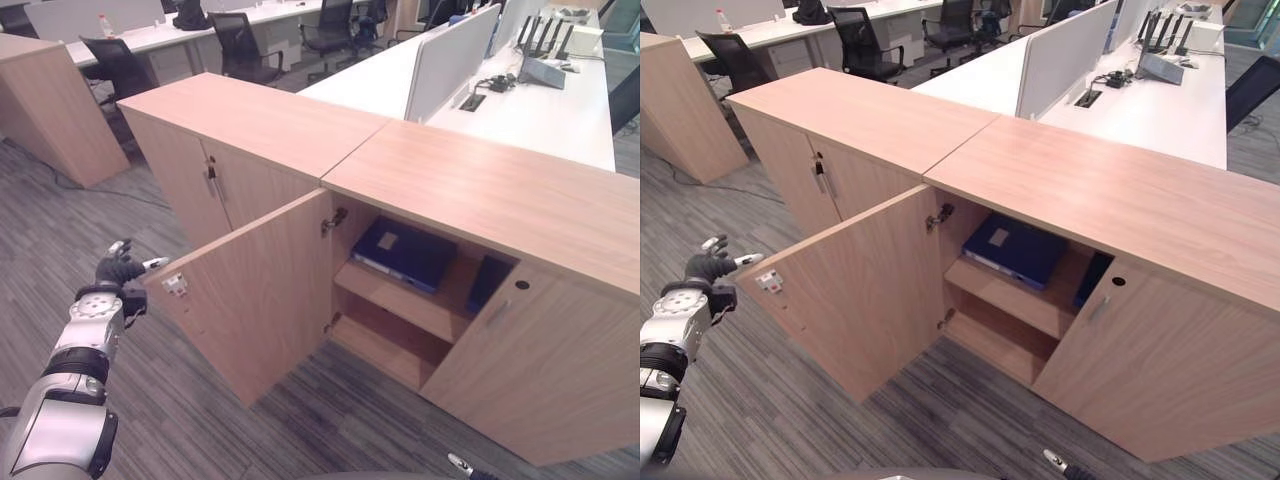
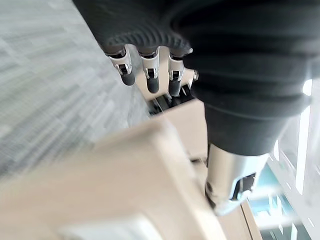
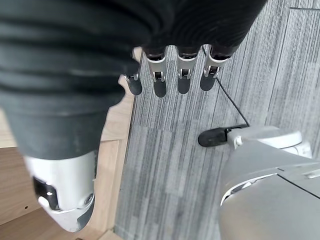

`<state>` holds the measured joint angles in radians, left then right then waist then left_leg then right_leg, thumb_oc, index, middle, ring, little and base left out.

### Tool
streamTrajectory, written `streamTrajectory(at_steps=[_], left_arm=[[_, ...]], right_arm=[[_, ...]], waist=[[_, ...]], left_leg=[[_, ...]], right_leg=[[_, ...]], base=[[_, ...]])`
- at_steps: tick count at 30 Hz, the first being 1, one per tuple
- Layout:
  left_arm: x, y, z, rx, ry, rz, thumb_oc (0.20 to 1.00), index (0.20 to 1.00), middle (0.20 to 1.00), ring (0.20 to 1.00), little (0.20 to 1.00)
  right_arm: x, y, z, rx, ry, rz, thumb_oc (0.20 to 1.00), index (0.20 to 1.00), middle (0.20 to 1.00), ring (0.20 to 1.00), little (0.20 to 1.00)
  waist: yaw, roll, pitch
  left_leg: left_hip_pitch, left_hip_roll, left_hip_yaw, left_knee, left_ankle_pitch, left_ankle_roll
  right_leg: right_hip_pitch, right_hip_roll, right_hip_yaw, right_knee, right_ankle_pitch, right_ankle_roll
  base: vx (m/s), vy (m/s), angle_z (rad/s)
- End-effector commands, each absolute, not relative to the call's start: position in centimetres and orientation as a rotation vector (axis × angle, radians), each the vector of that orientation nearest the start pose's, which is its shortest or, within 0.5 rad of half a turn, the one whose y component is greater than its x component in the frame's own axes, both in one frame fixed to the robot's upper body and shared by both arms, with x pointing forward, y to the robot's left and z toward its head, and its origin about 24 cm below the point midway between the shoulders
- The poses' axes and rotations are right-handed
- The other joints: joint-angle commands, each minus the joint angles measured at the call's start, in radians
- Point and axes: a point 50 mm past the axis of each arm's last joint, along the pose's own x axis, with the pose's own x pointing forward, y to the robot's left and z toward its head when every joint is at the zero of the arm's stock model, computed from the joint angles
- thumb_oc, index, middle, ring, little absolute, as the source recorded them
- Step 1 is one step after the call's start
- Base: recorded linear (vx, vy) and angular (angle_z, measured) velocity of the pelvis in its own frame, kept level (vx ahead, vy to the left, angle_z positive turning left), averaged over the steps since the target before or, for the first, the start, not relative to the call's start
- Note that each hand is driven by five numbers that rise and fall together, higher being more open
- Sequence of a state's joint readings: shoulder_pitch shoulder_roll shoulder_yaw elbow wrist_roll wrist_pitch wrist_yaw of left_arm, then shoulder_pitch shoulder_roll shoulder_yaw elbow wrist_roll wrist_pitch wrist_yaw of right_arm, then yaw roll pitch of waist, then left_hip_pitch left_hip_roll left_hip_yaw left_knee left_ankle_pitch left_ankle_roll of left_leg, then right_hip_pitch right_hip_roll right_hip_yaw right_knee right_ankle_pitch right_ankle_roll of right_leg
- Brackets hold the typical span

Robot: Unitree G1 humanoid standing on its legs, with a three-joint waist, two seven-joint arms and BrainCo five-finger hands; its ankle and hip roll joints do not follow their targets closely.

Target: Put the empty folder in the office cabinet

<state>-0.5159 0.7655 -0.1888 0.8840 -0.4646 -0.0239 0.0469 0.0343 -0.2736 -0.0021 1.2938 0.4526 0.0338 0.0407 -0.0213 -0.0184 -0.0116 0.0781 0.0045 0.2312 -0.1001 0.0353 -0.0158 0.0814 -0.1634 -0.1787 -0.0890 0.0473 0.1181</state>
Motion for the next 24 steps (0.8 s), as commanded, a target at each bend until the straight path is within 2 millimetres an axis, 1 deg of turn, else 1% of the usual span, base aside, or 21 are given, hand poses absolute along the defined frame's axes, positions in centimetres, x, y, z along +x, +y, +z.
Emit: streamTrajectory(at_steps=[1,3,7,11,13,15,16,17,18,19,20,21,22,23,24], left_arm=[[34.4,32.5,11.0,0.274,0.103,0.280,1.000,1.000,1.000,1.000,1.000],[34.5,31.6,10.3,0.266,0.115,0.247,1.000,1.000,1.000,1.000,1.000],[34.5,29.4,8.0,0.214,0.157,0.193,1.000,1.000,1.000,1.000,1.000],[33.4,27.2,4.5,0.139,0.233,0.136,1.000,1.000,1.000,1.000,1.000],[32.5,25.6,2.4,0.106,0.276,0.089,1.000,1.000,1.000,1.000,1.000],[31.2,23.2,0.4,0.057,0.309,0.014,1.000,1.000,1.000,1.000,1.000],[30.3,22.0,-0.8,0.030,0.337,-0.026,1.000,1.000,1.000,1.000,1.000],[28.7,20.2,-2.5,-0.038,0.380,-0.079,1.000,1.000,1.000,1.000,1.000],[27.9,19.2,-3.4,-0.069,0.406,-0.105,1.000,1.000,1.000,1.000,1.000],[27.9,19.2,-3.4,-0.069,0.406,-0.106,1.000,1.000,1.000,1.000,1.000],[26.8,18.2,-4.3,-0.092,0.435,-0.142,1.000,1.000,1.000,1.000,1.000],[26.0,17.3,-4.7,-0.102,0.448,-0.184,1.000,1.000,1.000,1.000,1.000],[24.7,16.0,-5.2,-0.117,0.467,-0.259,1.000,1.000,1.000,1.000,1.000],[24.6,16.0,-5.2,-0.117,0.468,-0.259,1.000,1.000,1.000,1.000,1.000],[24.0,15.3,-5.3,-0.116,0.475,-0.314,1.000,1.000,1.000,1.000,1.000]], right_arm=[[6.4,-25.7,-16.2,0.197,1.266,-0.443,1.000,1.000,1.000,1.000,1.000],[6.5,-25.5,-16.3,0.199,1.267,-0.436,1.000,1.000,1.000,1.000,1.000],[6.5,-25.2,-16.3,0.200,1.269,-0.427,1.000,1.000,1.000,1.000,1.000],[6.6,-24.8,-16.4,0.205,1.268,-0.417,1.000,1.000,1.000,1.000,1.000],[6.5,-24.6,-16.5,0.211,1.270,-0.422,1.000,1.000,1.000,1.000,1.000],[6.6,-24.5,-16.5,0.218,1.271,-0.425,1.000,1.000,1.000,1.000,1.000],[6.5,-24.4,-16.6,0.220,1.273,-0.428,1.000,1.000,1.000,1.000,1.000],[6.5,-24.3,-16.6,0.227,1.278,-0.435,1.000,1.000,1.000,1.000,1.000],[6.4,-24.3,-16.6,0.230,1.280,-0.439,1.000,1.000,1.000,1.000,1.000],[6.4,-24.3,-16.6,0.229,1.281,-0.439,1.000,1.000,1.000,1.000,1.000],[6.6,-24.2,-16.6,0.230,1.278,-0.439,1.000,1.000,1.000,1.000,1.000],[6.7,-24.3,-16.6,0.226,1.276,-0.440,1.000,1.000,1.000,1.000,1.000],[6.7,-24.2,-16.6,0.224,1.279,-0.440,1.000,1.000,1.000,1.000,1.000],[6.7,-24.2,-16.6,0.224,1.280,-0.440,1.000,1.000,1.000,1.000,1.000],[6.6,-24.2,-16.6,0.223,1.285,-0.440,1.000,1.000,1.000,1.000,1.000]], waist=[[-0.013,0.014,-0.020],[-0.015,0.012,-0.020],[-0.017,0.008,-0.020],[-0.017,0.002,-0.022],[-0.016,-0.001,-0.023],[-0.014,-0.003,-0.019],[-0.012,-0.004,-0.019],[-0.009,-0.006,-0.016],[-0.008,-0.007,-0.014],[-0.008,-0.007,-0.015],[-0.006,-0.008,-0.010],[-0.005,-0.007,-0.008],[-0.003,-0.006,-0.003],[-0.003,-0.006,-0.004],[-0.002,-0.006,-0.002]], left_leg=[[0.000,-0.043,-0.098,0.013,-0.111,0.020],[0.000,-0.043,-0.099,0.013,-0.112,0.020],[0.000,-0.044,-0.103,0.013,-0.112,0.021],[0.001,-0.045,-0.107,0.013,-0.113,0.022],[0.000,-0.045,-0.110,0.013,-0.114,0.023],[-0.001,-0.046,-0.112,0.013,-0.114,0.025],[0.001,-0.047,-0.114,0.013,-0.114,0.026],[0.001,-0.047,-0.116,0.013,-0.116,0.029],[0.001,-0.047,-0.118,0.013,-0.116,0.030],[0.001,-0.047,-0.118,0.013,-0.116,0.030],[0.000,-0.047,-0.122,0.013,-0.115,0.031],[0.000,-0.046,-0.124,0.013,-0.116,0.032],[-0.002,-0.047,-0.128,0.013,-0.116,0.034],[-0.002,-0.046,-0.128,0.013,-0.116,0.034],[-0.002,-0.046,-0.131,0.013,-0.116,0.035]], right_leg=[[-0.043,-0.137,-0.038,0.005,0.074,0.144],[-0.043,-0.137,-0.039,0.004,0.075,0.144],[-0.041,-0.139,-0.041,0.004,0.075,0.144],[-0.039,-0.139,-0.041,0.004,0.073,0.144],[-0.040,-0.139,-0.042,0.004,0.072,0.144],[-0.038,-0.139,-0.040,0.004,0.072,0.142],[-0.037,-0.139,-0.040,0.004,0.071,0.141],[-0.036,-0.139,-0.040,0.005,0.069,0.139],[-0.035,-0.138,-0.040,0.005,0.067,0.138],[-0.035,-0.138,-0.040,0.005,0.067,0.138],[-0.036,-0.138,-0.040,0.006,0.067,0.136],[-0.036,-0.137,-0.040,0.007,0.065,0.136],[-0.037,-0.136,-0.042,0.008,0.063,0.135],[-0.037,-0.136,-0.042,0.008,0.063,0.135],[-0.037,-0.135,-0.043,0.009,0.061,0.134]], base=[[0.00,0.000,0.00],[0.00,0.000,0.00],[0.00,-0.003,0.05],[0.01,-0.007,0.05],[0.00,-0.004,0.02],[0.00,0.003,0.02],[0.01,0.005,0.04],[0.01,0.003,0.03],[0.00,0.000,0.00],[0.00,0.000,0.00],[0.00,0.000,0.00],[0.00,0.000,0.00],[0.00,0.000,0.00],[0.00,0.000,0.00],[0.00,0.000,0.00]])
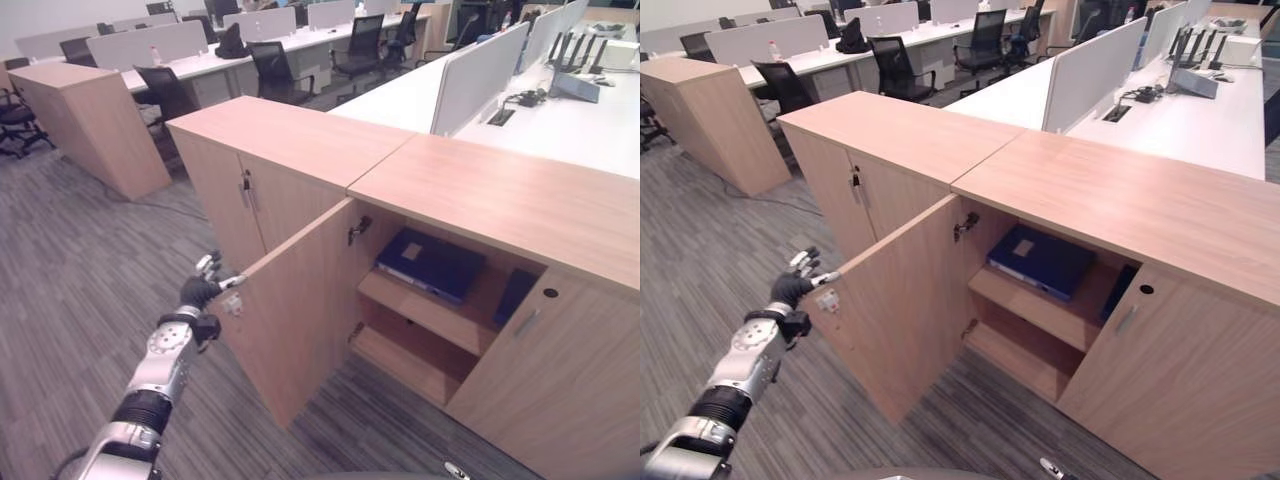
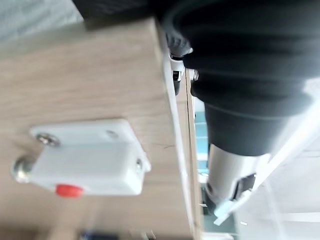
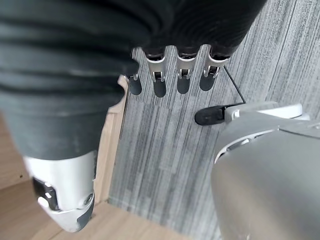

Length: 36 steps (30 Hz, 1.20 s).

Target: Put the empty folder in the office cabinet

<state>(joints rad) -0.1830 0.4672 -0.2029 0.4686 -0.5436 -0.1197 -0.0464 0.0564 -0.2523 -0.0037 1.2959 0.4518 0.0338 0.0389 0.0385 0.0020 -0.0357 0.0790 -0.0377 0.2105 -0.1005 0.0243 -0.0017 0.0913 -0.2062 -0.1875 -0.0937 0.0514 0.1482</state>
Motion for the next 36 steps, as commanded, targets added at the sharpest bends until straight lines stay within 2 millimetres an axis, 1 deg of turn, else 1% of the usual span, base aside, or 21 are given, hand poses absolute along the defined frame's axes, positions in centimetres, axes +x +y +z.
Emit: streamTrajectory(at_steps=[1,2,7,8,9,12,13,14,15,16,17,18,20,21,23,25,26,29,36], left_arm=[[23.5,14.8,-5.0,-0.092,0.468,-0.375,1.000,1.000,1.000,1.000,1.000],[23.5,14.8,-5.0,-0.092,0.469,-0.375,1.000,1.000,1.000,1.000,1.000],[22.4,14.3,-3.4,-0.081,0.425,-0.508,1.000,1.000,1.000,1.000,1.000],[22.4,14.3,-3.4,-0.081,0.425,-0.508,1.000,1.000,1.000,1.000,1.000],[22.4,14.1,-2.3,-0.076,0.385,-0.557,1.000,1.000,1.000,1.000,1.000],[22.3,13.9,-1.3,-0.104,0.351,-0.596,1.000,1.000,1.000,1.000,1.000],[22.1,13.8,-1.0,-0.114,0.343,-0.609,1.000,1.000,1.000,1.000,1.000],[22.1,13.6,-0.6,-0.128,0.331,-0.627,1.000,1.000,1.000,1.000,1.000],[22.1,13.7,-0.6,-0.128,0.332,-0.626,1.000,1.000,1.000,1.000,1.000],[21.5,13.3,-0.6,-0.153,0.349,-0.664,1.000,1.000,1.000,1.000,1.000],[21.0,13.2,-0.8,-0.157,0.366,-0.689,1.000,1.000,1.000,1.000,1.000],[20.4,12.9,-1.0,-0.148,0.387,-0.731,1.000,1.000,1.000,1.000,1.000],[19.9,12.9,-1.1,-0.103,0.402,-0.787,1.000,1.000,1.000,1.000,1.000],[19.9,13.0,-1.1,-0.088,0.402,-0.795,1.000,1.000,1.000,1.000,1.000],[20.0,12.9,-1.1,-0.065,0.402,-0.817,1.000,1.000,1.000,1.000,1.000],[20.1,12.8,-1.2,-0.053,0.406,-0.821,1.000,1.000,1.000,1.000,1.000],[20.2,12.7,-1.3,-0.052,0.405,-0.818,1.000,1.000,1.000,1.000,1.000],[20.4,12.3,-1.6,-0.067,0.411,-0.801,1.000,1.000,1.000,1.000,1.000],[20.3,12.0,-2.3,-0.147,0.434,-0.730,1.000,1.000,1.000,1.000,1.000]], right_arm=[[6.7,-24.3,-16.6,0.218,1.287,-0.440,1.000,1.000,1.000,1.000,1.000],[6.7,-24.3,-16.6,0.218,1.288,-0.440,1.000,1.000,1.000,1.000,1.000],[6.2,-24.6,-16.6,0.192,1.314,-0.429,1.000,1.000,1.000,1.000,1.000],[6.2,-24.6,-16.6,0.192,1.314,-0.429,1.000,1.000,1.000,1.000,1.000],[6.0,-24.6,-16.6,0.196,1.316,-0.431,1.000,1.000,1.000,1.000,1.000],[5.4,-24.6,-16.7,0.188,1.338,-0.418,1.000,1.000,1.000,1.000,1.000],[5.2,-24.7,-16.7,0.173,1.350,-0.404,1.000,1.000,1.000,1.000,1.000],[4.4,-24.9,-16.7,0.114,1.393,-0.361,1.000,1.000,1.000,1.000,1.000],[4.4,-24.9,-16.7,0.113,1.394,-0.360,1.000,1.000,1.000,1.000,1.000],[3.2,-25.4,-16.7,-0.103,1.506,-0.183,1.000,1.000,1.000,1.000,1.000],[2.6,-25.5,-16.7,-0.228,1.563,-0.069,1.000,1.000,1.000,1.000,1.000],[1.8,-25.7,-16.6,-0.402,1.628,0.104,1.000,1.000,1.000,1.000,1.000],[0.3,-26.1,-16.5,-0.631,1.715,0.365,1.000,1.000,1.000,1.000,1.000],[-0.2,-26.2,-16.4,-0.695,1.740,0.455,1.000,1.000,1.000,1.000,1.000],[-2.0,-26.3,-16.3,-0.837,1.794,0.679,1.000,1.000,1.000,1.000,1.000],[-2.6,-26.4,-16.2,-0.875,1.803,0.747,1.000,1.000,1.000,1.000,1.000],[-3.1,-26.3,-16.2,-0.887,1.810,0.775,1.000,1.000,1.000,1.000,1.000],[-3.5,-25.9,-16.3,-0.855,1.803,0.762,1.000,1.000,1.000,1.000,1.000],[-1.9,-25.2,-16.7,-0.757,1.746,0.574,1.000,1.000,1.000,1.000,1.000]], waist=[[-0.060,-0.026,0.027],[-0.060,-0.026,0.026],[-0.056,-0.028,0.035],[-0.056,-0.028,0.035],[-0.057,-0.027,0.035],[-0.059,-0.030,0.039],[-0.059,-0.032,0.039],[-0.059,-0.033,0.041],[-0.059,-0.033,0.041],[-0.053,-0.037,0.045],[-0.047,-0.040,0.046],[-0.041,-0.045,0.046],[-0.031,-0.053,0.043],[-0.029,-0.057,0.039],[-0.025,-0.064,0.038],[-0.027,-0.069,0.037],[-0.030,-0.070,0.038],[-0.037,-0.072,0.040],[-0.051,-0.071,0.043]], left_leg=[[-0.006,-0.002,-0.116,0.013,-0.105,0.021],[-0.006,-0.002,-0.116,0.013,-0.105,0.021],[-0.013,0.001,-0.127,0.013,-0.103,0.020],[-0.013,0.001,-0.127,0.013,-0.103,0.020],[-0.015,0.002,-0.128,0.013,-0.103,0.019],[-0.017,0.004,-0.128,0.013,-0.101,0.017],[-0.018,0.005,-0.127,0.013,-0.100,0.016],[-0.019,0.006,-0.127,0.013,-0.098,0.015],[-0.019,0.006,-0.126,0.013,-0.098,0.014],[-0.019,0.010,-0.126,0.013,-0.099,0.014],[-0.023,0.011,-0.128,0.013,-0.097,0.014],[-0.027,0.012,-0.131,0.013,-0.095,0.014],[-0.029,0.014,-0.133,0.013,-0.093,0.014],[-0.035,0.013,-0.133,0.013,-0.089,0.014],[-0.036,0.016,-0.135,0.013,-0.089,0.012],[-0.038,0.016,-0.136,0.013,-0.089,0.011],[-0.038,0.015,-0.137,0.013,-0.089,0.011],[-0.039,0.016,-0.135,0.013,-0.090,0.012],[-0.035,0.017,-0.120,0.013,-0.095,0.016]], right_leg=[[-0.048,-0.091,-0.034,0.014,0.054,0.103],[-0.048,-0.091,-0.034,0.014,0.054,0.103],[-0.050,-0.086,-0.038,0.015,0.048,0.101],[-0.050,-0.086,-0.038,0.015,0.048,0.101],[-0.052,-0.084,-0.040,0.015,0.047,0.100],[-0.054,-0.081,-0.037,0.014,0.046,0.098],[-0.056,-0.080,-0.035,0.013,0.046,0.097],[-0.058,-0.078,-0.033,0.013,0.047,0.095],[-0.058,-0.078,-0.033,0.013,0.047,0.095],[-0.058,-0.073,-0.032,0.013,0.048,0.093],[-0.059,-0.072,-0.033,0.012,0.049,0.091],[-0.059,-0.071,-0.033,0.011,0.050,0.089],[-0.056,-0.067,-0.034,0.008,0.051,0.086],[-0.060,-0.068,-0.033,0.007,0.054,0.085],[-0.059,-0.066,-0.035,0.006,0.052,0.082],[-0.059,-0.066,-0.034,0.006,0.051,0.080],[-0.060,-0.065,-0.033,0.006,0.050,0.079],[-0.062,-0.063,-0.031,0.006,0.050,0.077],[-0.067,-0.061,-0.014,0.007,0.053,0.077]], base=[[0.00,0.000,0.00],[0.00,0.000,0.00],[0.00,0.000,0.00],[0.00,0.000,0.00],[0.00,0.000,0.00],[0.00,-0.006,-0.01],[-0.01,-0.021,-0.05],[-0.01,-0.014,-0.05],[-0.01,-0.030,-0.04],[-0.02,-0.037,-0.02],[-0.03,-0.056,-0.05],[-0.03,-0.049,-0.04],[-0.01,-0.042,0.00],[0.01,-0.036,0.03],[-0.01,-0.015,0.01],[0.00,0.000,0.00],[0.00,0.000,0.00],[0.00,0.000,0.00],[-0.01,0.004,-0.03]])
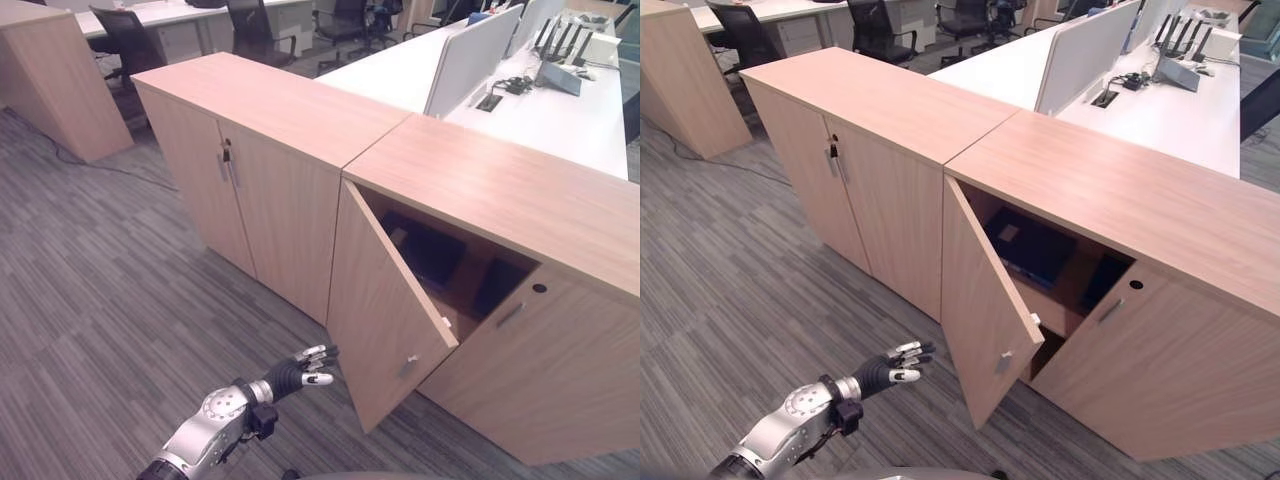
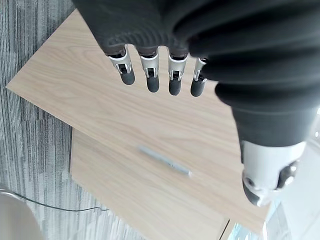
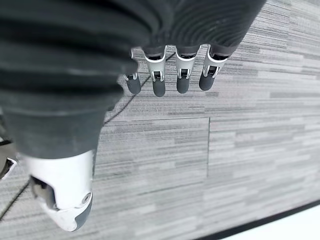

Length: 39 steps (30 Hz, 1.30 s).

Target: Put the empty folder in the office cabinet

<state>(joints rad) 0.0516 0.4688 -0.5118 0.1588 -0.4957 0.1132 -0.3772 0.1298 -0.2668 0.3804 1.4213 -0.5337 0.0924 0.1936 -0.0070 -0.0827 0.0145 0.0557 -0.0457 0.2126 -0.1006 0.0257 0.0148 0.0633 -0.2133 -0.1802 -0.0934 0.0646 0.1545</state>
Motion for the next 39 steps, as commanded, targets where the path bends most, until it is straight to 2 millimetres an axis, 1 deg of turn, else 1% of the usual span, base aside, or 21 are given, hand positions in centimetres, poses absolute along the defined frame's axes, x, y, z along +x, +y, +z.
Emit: streamTrajectory(at_steps=[1,2,7,9,10,11,12,13,15,18,21,24,26,28,29,32,34,36,37,38,39], left_arm=[[20.3,12.0,-2.5,-0.168,0.441,-0.717,1.000,1.000,1.000,1.000,1.000],[20.0,11.9,-3.1,-0.230,0.466,-0.682,1.000,1.000,1.000,1.000,1.000],[19.9,11.7,-3.7,-0.318,0.494,-0.634,1.000,1.000,1.000,1.000,1.000],[19.9,12.4,-4.3,-0.343,0.514,-0.570,1.000,1.000,1.000,1.000,1.000],[20.0,12.8,-4.5,-0.332,0.517,-0.546,1.000,1.000,1.000,1.000,1.000],[20.1,13.4,-4.8,-0.307,0.527,-0.509,1.000,1.000,1.000,1.000,1.000],[20.1,13.8,-5.1,-0.291,0.536,-0.490,1.000,1.000,1.000,1.000,1.000],[20.1,14.4,-5.7,-0.244,0.551,-0.460,1.000,1.000,1.000,1.000,1.000],[19.7,15.7,-7.0,-0.183,0.600,-0.390,1.000,1.000,1.000,1.000,1.000],[17.7,17.5,-10.1,-0.154,0.749,-0.255,1.000,1.000,1.000,1.000,1.000],[15.2,19.0,-13.2,-0.104,0.924,-0.125,1.000,1.000,1.000,1.000,1.000],[12.9,20.3,-15.2,0.026,1.084,-0.067,1.000,1.000,1.000,1.000,1.000],[11.3,21.1,-16.0,0.086,1.174,-0.031,1.000,1.000,1.000,1.000,1.000],[9.4,21.6,-16.5,0.062,1.252,0.065,1.000,1.000,1.000,1.000,1.000],[8.5,21.5,-16.8,-0.016,1.266,0.156,1.000,1.000,1.000,1.000,1.000],[7.3,21.5,-17.0,-0.146,1.271,0.283,1.000,1.000,1.000,1.000,1.000],[6.5,21.5,-17.2,-0.208,1.283,0.345,1.000,1.000,1.000,1.000,1.000],[5.9,21.4,-17.3,-0.219,1.300,0.367,1.000,1.000,1.000,1.000,1.000],[5.9,21.4,-17.3,-0.219,1.300,0.367,1.000,1.000,1.000,1.000,1.000],[5.8,21.2,-17.3,-0.205,1.307,0.361,1.000,1.000,1.000,1.000,1.000],[5.8,21.3,-17.3,-0.205,1.307,0.361,1.000,1.000,1.000,1.000,1.000]], right_arm=[[-1.5,-25.2,-16.7,-0.739,1.737,0.541,1.000,1.000,1.000,1.000,1.000],[-0.9,-25.1,-16.8,-0.705,1.717,0.487,1.000,1.000,1.000,1.000,1.000],[0.2,-25.0,-16.8,-0.663,1.683,0.412,1.000,1.000,1.000,1.000,1.000],[2.4,-24.8,-16.9,-0.642,1.608,0.350,1.000,1.000,1.000,1.000,1.000],[3.2,-24.7,-16.9,-0.638,1.583,0.335,1.000,1.000,1.000,1.000,1.000],[4.1,-24.5,-16.9,-0.632,1.555,0.321,1.000,1.000,1.000,1.000,1.000],[4.3,-24.4,-16.9,-0.628,1.544,0.313,1.000,1.000,1.000,1.000,1.000],[4.8,-24.2,-16.9,-0.620,1.523,0.299,1.000,1.000,1.000,1.000,1.000],[5.0,-24.1,-16.9,-0.615,1.517,0.291,1.000,1.000,1.000,1.000,1.000],[4.7,-24.1,-16.9,-0.601,1.522,0.278,1.000,1.000,1.000,1.000,1.000],[4.7,-24.1,-16.9,-0.581,1.515,0.261,1.000,1.000,1.000,1.000,1.000],[5.0,-24.0,-16.9,-0.574,1.495,0.249,1.000,1.000,1.000,1.000,1.000],[5.1,-23.9,-16.9,-0.577,1.487,0.247,1.000,1.000,1.000,1.000,1.000],[5.0,-20.4,-17.6,-0.570,1.450,0.325,1.000,1.000,1.000,1.000,1.000],[4.6,-18.3,-17.9,-0.556,1.427,0.379,1.000,1.000,1.000,1.000,1.000],[4.5,-16.8,-18.0,-0.531,1.394,0.400,1.000,1.000,1.000,1.000,1.000],[4.7,-16.3,-18.0,-0.520,1.374,0.402,1.000,1.000,1.000,1.000,1.000],[5.0,-15.7,-18.0,-0.514,1.347,0.410,1.000,1.000,1.000,1.000,1.000],[5.0,-15.7,-18.0,-0.514,1.347,0.410,1.000,1.000,1.000,1.000,1.000],[5.1,-15.5,-18.0,-0.518,1.339,0.417,1.000,1.000,1.000,1.000,1.000],[5.1,-15.5,-18.0,-0.518,1.339,0.417,1.000,1.000,1.000,1.000,1.000]], waist=[[-0.008,0.014,-0.005],[-0.012,0.014,-0.001],[-0.017,0.017,0.012],[-0.011,0.024,0.040],[-0.006,0.026,0.049],[0.000,0.029,0.057],[0.004,0.031,0.052],[-0.002,0.026,0.053],[-0.004,0.021,0.048],[-0.004,0.018,0.025],[-0.011,0.021,0.005],[-0.023,0.025,-0.008],[-0.030,0.030,-0.016],[-0.036,0.039,-0.020],[-0.041,0.050,-0.019],[-0.045,0.055,-0.011],[-0.046,0.054,0.000],[-0.044,0.043,0.024],[-0.045,0.043,0.024],[-0.042,0.038,0.037],[-0.042,0.038,0.037]], left_leg=[[-0.011,0.024,-0.120,0.013,-0.097,0.000],[-0.008,0.022,-0.116,0.013,-0.098,0.002],[-0.005,0.022,-0.106,0.013,-0.100,0.006],[-0.009,0.035,-0.078,0.013,-0.098,0.007],[-0.010,0.042,-0.062,0.013,-0.096,0.005],[-0.005,0.051,-0.041,0.013,-0.096,-0.001],[0.001,0.057,-0.038,0.013,-0.110,-0.008],[-0.003,0.062,-0.020,0.013,-0.090,-0.010],[0.004,0.070,-0.003,0.013,-0.084,-0.013],[0.013,0.089,0.014,0.013,-0.083,-0.029],[0.034,0.111,0.018,0.013,-0.082,-0.045],[0.049,0.134,0.026,0.013,-0.078,-0.061],[0.061,0.150,0.035,0.013,-0.077,-0.070],[0.071,0.165,0.047,0.013,-0.073,-0.078],[0.082,0.184,0.059,0.013,-0.067,-0.086],[0.087,0.212,0.073,0.029,-0.060,-0.101],[0.065,0.237,0.073,0.092,-0.072,-0.107],[0.021,0.267,0.067,0.196,-0.083,-0.112],[0.019,0.267,0.066,0.199,-0.084,-0.112],[-0.005,0.280,0.061,0.257,-0.086,-0.109],[-0.007,0.281,0.060,0.260,-0.088,-0.110]], right_leg=[[-0.039,-0.055,-0.019,0.008,0.040,0.071],[-0.041,-0.057,-0.015,0.012,0.041,0.072],[-0.055,-0.061,-0.009,0.036,0.042,0.073],[-0.105,-0.062,-0.045,0.106,0.047,0.069],[-0.117,-0.068,-0.086,0.125,0.053,0.066],[-0.117,-0.077,-0.150,0.138,0.054,0.061],[-0.107,-0.072,-0.176,0.134,0.038,0.067],[-0.105,-0.065,-0.203,0.121,0.039,0.055],[-0.096,-0.033,-0.170,0.093,0.024,0.040],[-0.066,0.008,-0.166,0.031,0.014,0.024],[-0.041,0.037,-0.161,0.008,0.001,0.013],[-0.030,0.061,-0.144,0.006,-0.019,-0.002],[-0.024,0.078,-0.134,0.006,-0.033,-0.012],[-0.021,0.097,-0.120,0.006,-0.046,-0.023],[-0.020,0.115,-0.107,0.006,-0.056,-0.033],[-0.017,0.144,-0.092,0.006,-0.070,-0.047],[-0.014,0.160,-0.083,0.012,-0.084,-0.062],[-0.009,0.177,-0.071,0.020,-0.098,-0.081],[-0.009,0.178,-0.072,0.020,-0.098,-0.081],[-0.005,0.185,-0.065,0.025,-0.105,-0.093],[-0.006,0.185,-0.066,0.025,-0.105,-0.093]], base=[[0.00,0.000,0.00],[0.00,0.000,0.00],[-0.02,-0.001,-0.06],[-0.10,-0.034,-0.20],[-0.09,-0.044,-0.35],[0.00,-0.043,-0.38],[-0.02,-0.065,-0.53],[0.01,-0.070,-0.62],[0.01,-0.082,-0.66],[0.08,-0.119,-0.24],[0.10,-0.112,-0.27],[0.07,-0.114,-0.15],[0.07,-0.099,-0.13],[0.06,-0.110,-0.07],[0.06,-0.126,-0.14],[0.02,-0.124,-0.29],[-0.03,-0.156,-0.29],[-0.05,-0.159,-0.22],[-0.03,-0.118,-0.23],[-0.02,-0.060,-0.17],[-0.05,-0.153,-0.17]])
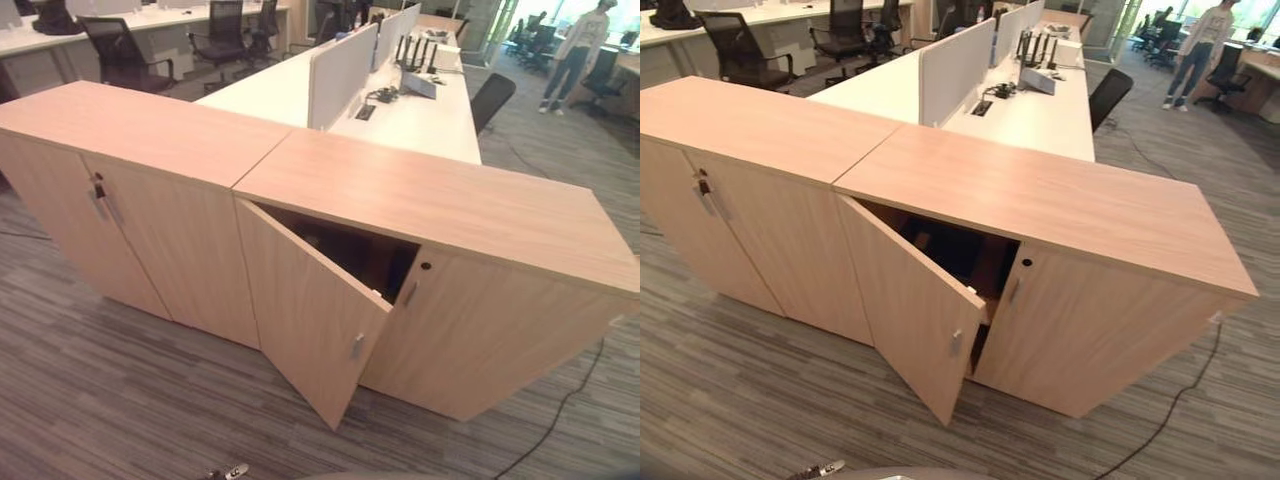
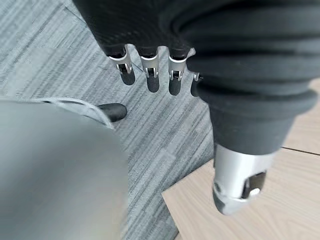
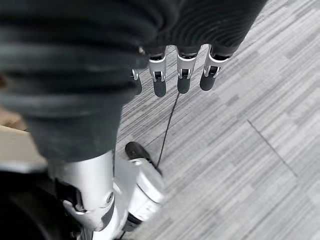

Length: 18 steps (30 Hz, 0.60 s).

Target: Put the empty folder in the office cabinet

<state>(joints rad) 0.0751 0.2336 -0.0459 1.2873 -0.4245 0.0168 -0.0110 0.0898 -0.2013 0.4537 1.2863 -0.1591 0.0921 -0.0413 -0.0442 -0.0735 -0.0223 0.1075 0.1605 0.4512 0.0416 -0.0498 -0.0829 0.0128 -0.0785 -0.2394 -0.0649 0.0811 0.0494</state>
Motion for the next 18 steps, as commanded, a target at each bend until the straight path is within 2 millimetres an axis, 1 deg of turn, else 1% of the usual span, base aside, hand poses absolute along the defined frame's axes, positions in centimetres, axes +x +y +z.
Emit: streamTrajectory(at_steps=[1,2,3,5,6,7,8,9,11,16,17,18], left_arm=[[6.2,21.1,-17.3,-0.186,1.300,0.362,1.000,1.000,1.000,1.000,1.000],[6.6,21.0,-17.2,-0.194,1.279,0.375,1.000,1.000,1.000,1.000,1.000],[7.1,20.8,-17.2,-0.203,1.258,0.389,1.000,1.000,1.000,1.000,1.000],[7.5,20.5,-17.1,-0.215,1.230,0.413,1.000,1.000,1.000,1.000,1.000],[7.6,20.3,-17.1,-0.202,1.219,0.416,1.000,1.000,1.000,1.000,1.000],[7.7,20.1,-17.1,-0.174,1.222,0.405,1.000,1.000,1.000,1.000,1.000],[7.8,19.8,-17.1,-0.140,1.227,0.375,1.000,1.000,1.000,1.000,1.000],[7.5,19.6,-17.2,-0.116,1.242,0.362,1.000,1.000,1.000,1.000,1.000],[7.0,19.3,-17.3,-0.048,1.266,0.302,1.000,1.000,1.000,1.000,1.000],[6.3,19.7,-17.4,0.026,1.298,0.247,1.000,1.000,1.000,1.000,1.000],[6.5,19.6,-17.4,0.044,1.296,0.211,1.000,1.000,1.000,1.000,1.000],[7.0,20.0,-17.3,0.150,1.292,0.143,1.000,1.000,1.000,1.000,1.000]], right_arm=[[5.1,-15.5,-17.9,-0.532,1.329,0.419,1.000,1.000,1.000,1.000,1.000],[5.4,-15.5,-17.9,-0.538,1.316,0.411,1.000,1.000,1.000,1.000,1.000],[5.7,-15.6,-17.8,-0.546,1.305,0.406,1.000,1.000,1.000,1.000,1.000],[6.0,-15.8,-17.7,-0.549,1.287,0.382,1.000,1.000,1.000,1.000,1.000],[5.9,-16.1,-17.7,-0.555,1.288,0.372,1.000,1.000,1.000,1.000,1.000],[6.0,-16.4,-17.7,-0.564,1.286,0.359,1.000,1.000,1.000,1.000,1.000],[6.1,-17.0,-17.6,-0.579,1.282,0.338,1.000,1.000,1.000,1.000,1.000],[6.2,-17.1,-17.6,-0.585,1.275,0.325,1.000,1.000,1.000,1.000,1.000],[5.6,-17.7,-17.7,-0.593,1.292,0.304,1.000,1.000,1.000,1.000,1.000],[4.4,-18.9,-17.7,-0.598,1.345,0.268,1.000,1.000,1.000,1.000,1.000],[5.0,-21.3,-17.4,-0.633,1.384,0.211,1.000,1.000,1.000,1.000,1.000],[5.3,-21.7,-17.3,-0.625,1.378,0.182,1.000,1.000,1.000,1.000,1.000]], waist=[[0.005,0.024,0.101],[0.011,0.026,0.115],[0.019,0.026,0.129],[0.030,0.023,0.136],[0.035,0.025,0.141],[0.034,0.027,0.140],[0.031,0.033,0.143],[0.031,0.039,0.147],[0.019,0.057,0.134],[-0.003,0.092,0.092],[-0.003,0.095,0.082],[0.000,0.100,0.065]], left_leg=[[-0.113,0.096,-0.211,0.241,0.019,-0.006],[-0.149,0.095,-0.242,0.300,0.047,-0.005],[-0.191,0.068,-0.289,0.341,0.054,0.007],[-0.247,-0.040,-0.388,0.323,0.001,0.038],[-0.249,-0.078,-0.419,0.294,-0.039,0.046],[-0.251,-0.111,-0.446,0.257,-0.042,0.050],[-0.264,-0.133,-0.454,0.240,-0.039,0.054],[-0.257,-0.136,-0.457,0.226,-0.038,0.048],[-0.215,-0.144,-0.457,0.150,-0.032,0.050],[-0.125,-0.154,-0.435,-0.038,0.017,0.058],[-0.112,-0.155,-0.434,-0.068,0.029,0.059],[-0.081,-0.160,-0.437,-0.125,0.044,0.059]], right_leg=[[0.053,0.061,0.006,0.004,-0.123,-0.006],[0.052,0.066,0.008,0.009,-0.123,-0.013],[0.046,0.066,0.016,0.015,-0.122,-0.017],[0.033,0.058,0.042,0.020,-0.121,-0.011],[0.035,0.056,0.055,0.018,-0.119,-0.005],[0.030,0.053,0.062,0.018,-0.116,0.000],[0.027,0.055,0.066,0.018,-0.114,0.004],[0.027,0.057,0.078,0.022,-0.113,0.006],[0.025,0.064,0.095,0.017,-0.110,0.015],[0.018,0.049,0.095,0.006,-0.105,0.026],[0.017,0.049,0.094,0.003,-0.106,0.026],[0.024,0.048,0.088,-0.010,-0.107,0.029]], base=[[-0.07,-0.124,-0.13],[-0.11,-0.137,-0.24],[-0.12,-0.037,-0.50],[-0.07,0.023,-0.61],[-0.02,0.059,-0.46],[-0.01,0.075,-0.42],[-0.03,0.093,-0.46],[0.00,0.093,-0.51],[0.04,0.120,-0.52],[0.05,0.139,-0.24],[0.06,0.101,-0.13],[0.05,0.063,-0.06]])
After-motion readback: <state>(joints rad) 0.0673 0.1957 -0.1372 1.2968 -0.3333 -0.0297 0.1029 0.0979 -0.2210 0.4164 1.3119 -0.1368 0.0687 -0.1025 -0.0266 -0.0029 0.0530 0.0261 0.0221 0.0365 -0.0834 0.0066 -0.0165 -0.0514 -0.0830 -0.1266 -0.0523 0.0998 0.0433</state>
